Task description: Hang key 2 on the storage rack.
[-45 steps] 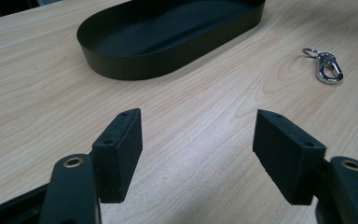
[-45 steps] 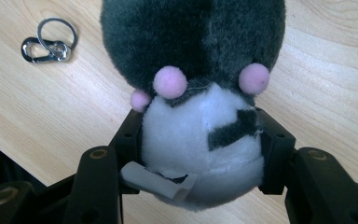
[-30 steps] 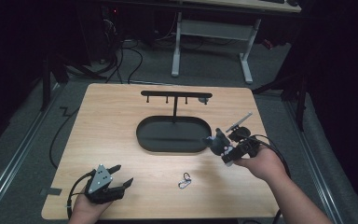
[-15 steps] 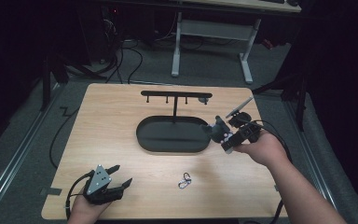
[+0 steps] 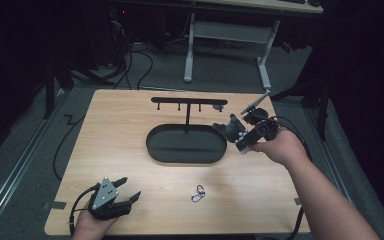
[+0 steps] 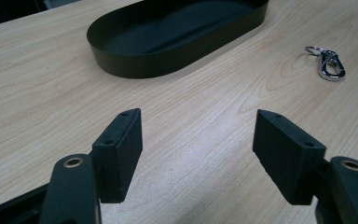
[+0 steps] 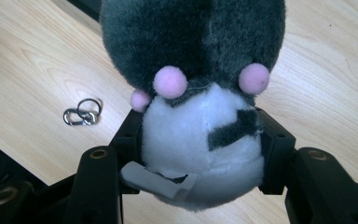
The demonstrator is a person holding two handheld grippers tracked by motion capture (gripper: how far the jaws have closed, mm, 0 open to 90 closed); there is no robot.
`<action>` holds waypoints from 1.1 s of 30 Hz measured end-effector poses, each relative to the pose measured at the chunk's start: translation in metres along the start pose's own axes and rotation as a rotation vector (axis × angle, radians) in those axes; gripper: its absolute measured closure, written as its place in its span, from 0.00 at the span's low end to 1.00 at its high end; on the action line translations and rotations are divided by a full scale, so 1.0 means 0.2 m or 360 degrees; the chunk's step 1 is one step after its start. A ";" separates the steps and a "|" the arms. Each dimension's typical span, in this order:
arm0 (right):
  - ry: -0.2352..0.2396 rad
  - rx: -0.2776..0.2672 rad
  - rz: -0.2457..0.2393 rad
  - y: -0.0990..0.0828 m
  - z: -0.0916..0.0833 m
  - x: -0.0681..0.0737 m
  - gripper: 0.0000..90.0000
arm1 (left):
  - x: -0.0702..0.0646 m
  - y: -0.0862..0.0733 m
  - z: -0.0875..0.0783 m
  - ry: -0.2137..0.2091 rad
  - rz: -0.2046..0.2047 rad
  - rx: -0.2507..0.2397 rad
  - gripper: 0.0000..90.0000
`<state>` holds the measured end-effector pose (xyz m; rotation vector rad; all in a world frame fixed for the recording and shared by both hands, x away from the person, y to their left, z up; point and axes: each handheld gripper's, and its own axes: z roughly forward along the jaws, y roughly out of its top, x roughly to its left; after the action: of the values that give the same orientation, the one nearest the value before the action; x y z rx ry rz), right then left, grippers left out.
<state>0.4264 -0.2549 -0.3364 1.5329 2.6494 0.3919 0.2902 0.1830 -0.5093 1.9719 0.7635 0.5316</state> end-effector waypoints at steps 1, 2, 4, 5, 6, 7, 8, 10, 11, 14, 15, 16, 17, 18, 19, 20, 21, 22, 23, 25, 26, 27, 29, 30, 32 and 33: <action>-0.0003 -0.0003 -0.0002 0.01 0.00 0.00 0.53 | 0.00 0.00 0.00 0.0000 -0.0001 0.0000 0.37; -0.0001 -0.0003 0.0001 0.01 -0.01 0.00 0.53 | 0.00 0.00 0.00 -0.0002 0.0000 0.0002 0.37; -0.0007 -0.0003 0.0025 0.03 -0.03 0.00 0.53 | 0.00 0.00 0.00 0.0000 0.0000 -0.0002 0.37; -0.0007 -0.0003 0.0025 0.03 -0.03 0.00 0.53 | 0.00 0.00 0.00 0.0000 0.0000 -0.0002 0.37; -0.0008 -0.0015 0.0015 0.05 -0.04 -0.01 0.53 | 0.00 0.00 0.00 0.0001 -0.0004 -0.0005 0.37; -0.0008 -0.0015 0.0015 0.05 -0.04 -0.01 0.53 | 0.00 0.00 0.00 0.0001 -0.0004 -0.0005 0.37; -0.0010 -0.0021 0.0030 0.06 -0.04 -0.01 0.53 | 0.00 0.00 0.00 0.0002 -0.0004 -0.0007 0.37; -0.0008 -0.0019 0.0027 0.08 -0.05 -0.01 0.53 | 0.01 0.00 0.00 0.0004 -0.0005 -0.0008 0.37; -0.0011 -0.0024 0.0032 0.08 -0.05 -0.01 0.53 | 0.01 0.00 0.00 0.0003 -0.0005 -0.0008 0.37; -0.0027 -0.0036 0.0050 0.11 -0.06 -0.02 0.53 | 0.01 0.00 -0.01 0.0002 -0.0007 -0.0007 0.37; -0.0032 -0.0037 0.0045 0.11 -0.07 -0.02 0.53 | 0.01 0.00 -0.01 0.0001 -0.0008 -0.0008 0.37; -0.0033 -0.0040 0.0058 0.12 -0.08 -0.02 0.53 | 0.01 0.00 -0.01 0.0001 -0.0007 -0.0008 0.37; -0.0033 -0.0040 0.0058 0.12 -0.08 -0.02 0.53 | 0.01 0.00 -0.01 0.0001 -0.0007 -0.0008 0.37; -0.0037 -0.0048 0.0057 0.13 -0.08 -0.02 0.53 | 0.01 0.00 -0.01 0.0002 -0.0005 -0.0008 0.37; -0.0039 -0.0055 0.0064 0.13 -0.09 -0.02 0.53 | 0.01 0.00 -0.01 0.0002 -0.0004 -0.0009 0.37; -0.0042 -0.0065 0.0062 0.15 -0.10 -0.01 0.53 | 0.01 0.00 -0.01 0.0001 -0.0005 -0.0011 0.37; -0.0042 -0.0070 0.0063 0.15 -0.11 -0.01 0.53 | 0.01 0.00 -0.01 0.0000 -0.0005 -0.0010 0.37; -0.0051 -0.0078 0.0064 0.16 -0.11 -0.01 0.53 | 0.01 0.00 -0.01 0.0000 -0.0006 -0.0010 0.37; -0.0056 -0.0083 0.0060 0.17 -0.11 0.00 0.53 | 0.01 0.00 -0.01 -0.0001 -0.0005 -0.0010 0.37; -0.0066 -0.0091 0.0064 0.18 -0.11 0.00 0.53 | 0.01 0.00 -0.01 0.0000 -0.0003 -0.0008 0.37; -0.0090 -0.0135 0.0082 0.19 -0.12 0.00 0.53 | 0.01 0.00 0.00 0.0000 -0.0004 -0.0011 0.37; -0.0090 -0.0135 0.0082 0.19 -0.12 0.00 0.53 | 0.01 0.00 0.00 0.0000 -0.0004 -0.0011 0.37; -0.0106 -0.0144 0.0108 0.20 -0.12 -0.01 0.53 | 0.01 0.00 0.00 0.0002 -0.0005 -0.0013 0.37; -0.0129 -0.0139 0.0125 0.19 -0.10 -0.02 0.53 | 0.01 0.00 -0.01 0.0005 -0.0004 -0.0013 0.37; -0.0132 -0.0141 0.0136 0.18 -0.09 -0.05 0.53 | 0.01 0.00 -0.01 0.0002 -0.0004 -0.0005 0.37; -0.0132 -0.0132 0.0149 0.17 -0.08 -0.05 0.53 | 0.01 0.00 0.00 0.0002 -0.0006 -0.0009 0.38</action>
<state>0.4577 -0.2515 -0.3131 1.6152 2.4740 0.4277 0.2907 0.1850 -0.5090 1.9648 0.7657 0.5319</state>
